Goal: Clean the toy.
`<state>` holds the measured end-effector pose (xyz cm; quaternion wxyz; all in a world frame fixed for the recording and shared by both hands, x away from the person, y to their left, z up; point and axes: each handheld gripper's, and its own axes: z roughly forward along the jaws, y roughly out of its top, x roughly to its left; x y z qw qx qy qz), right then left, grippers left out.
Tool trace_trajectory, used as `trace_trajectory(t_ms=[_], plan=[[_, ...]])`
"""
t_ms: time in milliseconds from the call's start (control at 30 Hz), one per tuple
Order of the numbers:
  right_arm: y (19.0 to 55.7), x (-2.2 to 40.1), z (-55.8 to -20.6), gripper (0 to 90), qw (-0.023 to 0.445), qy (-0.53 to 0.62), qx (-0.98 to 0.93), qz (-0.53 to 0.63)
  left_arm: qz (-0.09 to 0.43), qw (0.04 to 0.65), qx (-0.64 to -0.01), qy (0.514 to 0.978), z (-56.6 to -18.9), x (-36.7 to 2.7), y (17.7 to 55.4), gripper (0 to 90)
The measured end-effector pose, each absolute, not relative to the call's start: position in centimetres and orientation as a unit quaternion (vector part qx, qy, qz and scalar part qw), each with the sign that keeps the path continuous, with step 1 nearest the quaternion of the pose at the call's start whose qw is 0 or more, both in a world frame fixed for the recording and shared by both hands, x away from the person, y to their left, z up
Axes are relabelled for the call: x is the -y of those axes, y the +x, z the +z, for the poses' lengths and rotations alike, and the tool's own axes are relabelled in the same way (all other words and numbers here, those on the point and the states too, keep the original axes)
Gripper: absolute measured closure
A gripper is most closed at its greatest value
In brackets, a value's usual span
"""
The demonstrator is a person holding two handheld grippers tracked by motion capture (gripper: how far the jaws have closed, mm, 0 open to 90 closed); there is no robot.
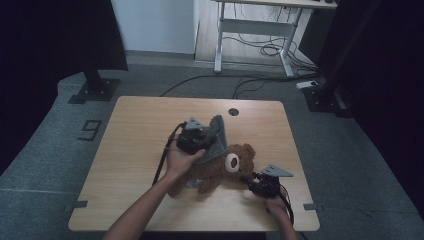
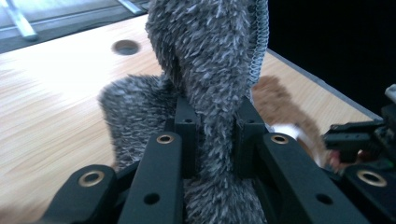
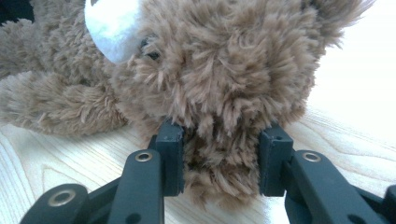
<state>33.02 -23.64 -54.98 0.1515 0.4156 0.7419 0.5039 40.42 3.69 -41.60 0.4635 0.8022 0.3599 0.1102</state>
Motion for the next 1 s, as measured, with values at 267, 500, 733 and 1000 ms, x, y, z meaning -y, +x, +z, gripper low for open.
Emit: trace_trajectory(t_ms=[267,500,733,1000], plan=[[33.0,23.6,-55.0,60.7,0.155,0.416,-0.741,0.504,0.072,0.464,-0.328,0.820,-43.1,3.1,40.9,75.9],[33.0,23.6,-55.0,60.7,0.151,0.417,-0.742,0.502,0.099,0.431,-0.315,0.840,-44.2,4.5,40.8,75.8],[32.9,23.5,-55.0,60.7,0.155,0.414,-0.744,0.500,0.126,0.410,-0.334,0.840,-44.4,1.8,41.2,75.8],[33.0,23.5,-55.0,60.7,0.151,0.415,-0.745,0.500,0.115,0.425,-0.377,0.815,-44.8,-3.2,41.9,75.9]])
